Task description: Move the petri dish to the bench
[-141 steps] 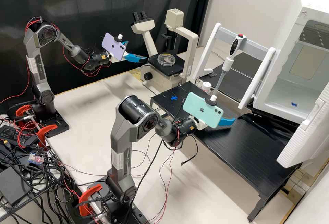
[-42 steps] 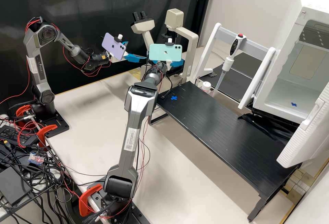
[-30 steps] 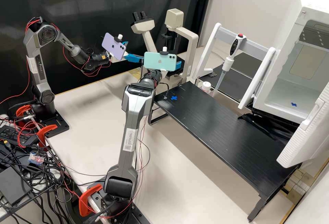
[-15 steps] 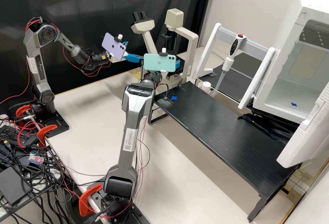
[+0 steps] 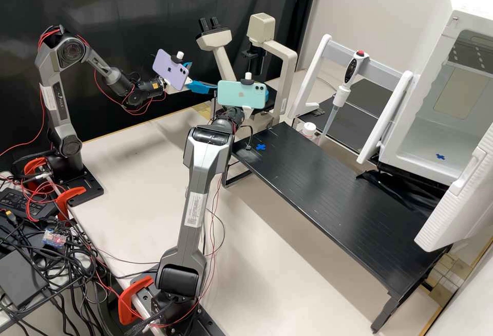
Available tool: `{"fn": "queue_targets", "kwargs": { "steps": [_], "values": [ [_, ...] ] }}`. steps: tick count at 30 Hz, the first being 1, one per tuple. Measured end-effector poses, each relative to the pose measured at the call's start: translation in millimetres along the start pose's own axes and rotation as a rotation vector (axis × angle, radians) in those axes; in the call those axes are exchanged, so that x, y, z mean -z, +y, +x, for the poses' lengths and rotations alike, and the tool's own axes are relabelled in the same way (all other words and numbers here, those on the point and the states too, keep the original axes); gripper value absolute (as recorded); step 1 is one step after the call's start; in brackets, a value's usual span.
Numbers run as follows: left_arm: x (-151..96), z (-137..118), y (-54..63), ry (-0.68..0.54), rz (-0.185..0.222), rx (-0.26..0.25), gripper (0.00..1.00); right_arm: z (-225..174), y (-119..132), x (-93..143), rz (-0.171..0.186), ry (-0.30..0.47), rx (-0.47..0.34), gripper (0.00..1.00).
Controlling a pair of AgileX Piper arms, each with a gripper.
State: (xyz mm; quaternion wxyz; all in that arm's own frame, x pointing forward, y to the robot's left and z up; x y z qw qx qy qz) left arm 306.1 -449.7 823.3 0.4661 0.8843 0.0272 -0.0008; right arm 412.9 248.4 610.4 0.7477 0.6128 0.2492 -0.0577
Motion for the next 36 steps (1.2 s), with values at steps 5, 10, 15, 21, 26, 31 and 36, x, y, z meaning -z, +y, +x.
{"fn": "queue_targets", "kwargs": {
  "steps": [5,10,15,21,26,31,36],
  "values": [
    [0,0,0.0,0.0,0.0,0.0,1.0,1,3,-3,0.02,-0.004,-0.005,0.0],
    [0,0,0.0,0.0,0.0,0.0,1.0,1,2,-4,0.029,0.01,0.002,0.0],
    [0,0,0.0,0.0,0.0,0.0,1.0,-5,-1,-7,0.044,0.03,0.018,0.0],
    [0,0,0.0,0.0,0.0,0.0,1.0,-27,0,-3,0.045,0.079,0.061,0.0],
    [0,0,0.0,0.0,0.0,0.0,1.0,-53,2,5,0.034,0.125,0.073,0.0],
    [0,0,0.0,0.0,0.0,0.0,1.0,-82,10,10,0.034,0.16,0.049,0.0],
    [0,0,0.0,0.0,0.0,0.0,1.0,-112,13,4,0.034,0.158,0.044,0.0]
  ]
}}
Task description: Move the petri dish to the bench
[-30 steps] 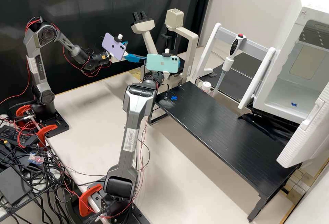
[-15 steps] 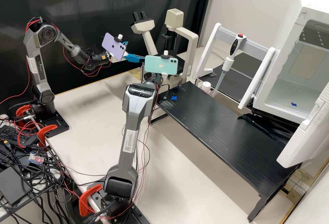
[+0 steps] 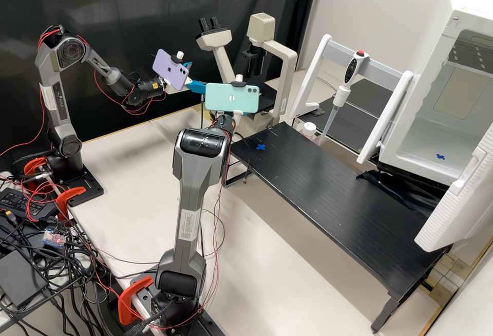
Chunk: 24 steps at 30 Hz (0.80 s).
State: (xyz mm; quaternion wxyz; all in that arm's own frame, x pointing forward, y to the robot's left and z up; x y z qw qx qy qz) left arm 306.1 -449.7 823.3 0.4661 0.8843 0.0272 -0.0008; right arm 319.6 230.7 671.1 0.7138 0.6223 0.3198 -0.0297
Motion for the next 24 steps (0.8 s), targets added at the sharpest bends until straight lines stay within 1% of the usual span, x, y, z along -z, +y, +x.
{"fn": "queue_targets", "kwargs": {
  "steps": [2,8,11,13,20,24],
  "values": [
    [0,0,0.0,0.0,0.0,0.0,1.0,-10,3,-3,0.001,-0.002,-0.015,0.0],
    [0,0,0.0,0.0,0.0,0.0,1.0,-52,17,-24,0.003,-0.02,-0.109,0.0],
    [0,0,0.0,0.0,0.0,0.0,1.0,-68,20,-33,0.01,-0.032,-0.142,0.0],
    [0,0,0.0,0.0,0.0,0.0,1.0,-80,20,-41,0.008,-0.047,-0.157,0.0],
    [0,0,0.0,0.0,0.0,0.0,1.0,-118,7,-65,0.0,-0.107,-0.159,0.0],
    [0,0,0.0,0.0,0.0,0.0,1.0,-137,1,-74,-0.019,-0.112,-0.16,0.0]
  ]
}}
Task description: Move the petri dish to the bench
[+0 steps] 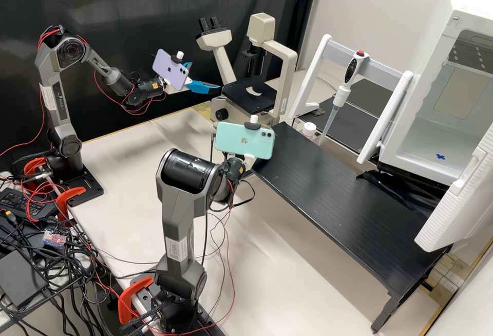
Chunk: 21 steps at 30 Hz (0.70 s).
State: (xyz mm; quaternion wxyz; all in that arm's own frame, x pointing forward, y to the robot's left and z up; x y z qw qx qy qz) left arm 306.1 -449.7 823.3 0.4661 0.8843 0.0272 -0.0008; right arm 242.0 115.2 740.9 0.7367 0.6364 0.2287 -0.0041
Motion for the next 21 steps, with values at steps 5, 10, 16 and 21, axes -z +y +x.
{"fn": "queue_targets", "kwargs": {
  "steps": [5,10,16,21],
  "values": [
    [0,0,0.0,0.0,0.0,0.0,1.0,-19,-2,-9,0.002,0.009,-0.019,0.0],
    [0,0,0.0,0.0,0.0,0.0,1.0,-27,-4,-14,0.005,0.011,-0.031,1.0],
    [0,0,0.0,0.0,0.0,0.0,1.0,-27,-4,-13,-0.003,0.016,-0.038,1.0],
    [0,0,0.0,0.0,0.0,0.0,1.0,-27,-3,-12,-0.007,0.029,-0.054,1.0]
  ]
}}
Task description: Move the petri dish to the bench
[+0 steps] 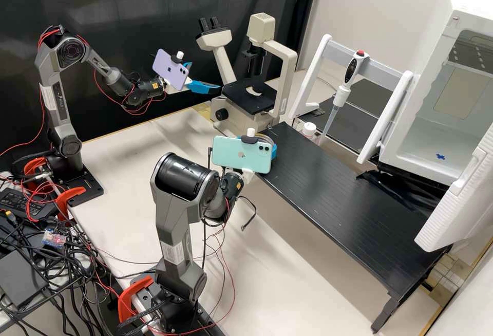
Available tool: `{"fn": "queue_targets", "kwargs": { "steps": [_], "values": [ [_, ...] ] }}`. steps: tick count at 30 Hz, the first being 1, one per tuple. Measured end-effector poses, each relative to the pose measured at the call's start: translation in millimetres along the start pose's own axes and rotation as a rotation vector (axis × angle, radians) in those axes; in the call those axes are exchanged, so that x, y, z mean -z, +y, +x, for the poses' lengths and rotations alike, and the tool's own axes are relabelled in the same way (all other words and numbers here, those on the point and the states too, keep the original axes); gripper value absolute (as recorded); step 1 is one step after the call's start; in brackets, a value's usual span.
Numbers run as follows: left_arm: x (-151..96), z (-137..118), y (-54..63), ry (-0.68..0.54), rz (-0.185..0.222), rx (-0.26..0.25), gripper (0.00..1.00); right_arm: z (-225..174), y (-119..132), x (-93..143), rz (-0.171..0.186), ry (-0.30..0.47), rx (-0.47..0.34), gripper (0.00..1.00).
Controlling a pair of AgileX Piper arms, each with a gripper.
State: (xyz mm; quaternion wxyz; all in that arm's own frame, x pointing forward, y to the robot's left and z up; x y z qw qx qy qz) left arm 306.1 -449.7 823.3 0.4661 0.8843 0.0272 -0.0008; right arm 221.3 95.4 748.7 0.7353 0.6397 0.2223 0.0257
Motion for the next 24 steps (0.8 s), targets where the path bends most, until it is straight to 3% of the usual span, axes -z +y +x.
{"fn": "queue_targets", "kwargs": {
  "steps": [7,10,12,17,21,24],
  "values": [
    [0,0,0.0,0.0,0.0,0.0,1.0,-15,16,5,-0.042,0.051,-0.052,1.0],
    [0,0,0.0,0.0,0.0,0.0,1.0,-34,35,11,-0.061,0.121,-0.143,1.0],
    [0,0,0.0,0.0,0.0,0.0,1.0,-46,47,15,-0.053,0.162,-0.211,1.0],
    [0,0,0.0,0.0,0.0,0.0,1.0,-71,75,21,-0.016,0.2,-0.393,1.0],
    [0,0,0.0,0.0,0.0,0.0,1.0,-79,87,15,0.063,0.135,-0.525,1.0],
    [0,0,0.0,0.0,0.0,0.0,1.0,-80,91,6,0.118,0.086,-0.567,1.0]
  ]
}}
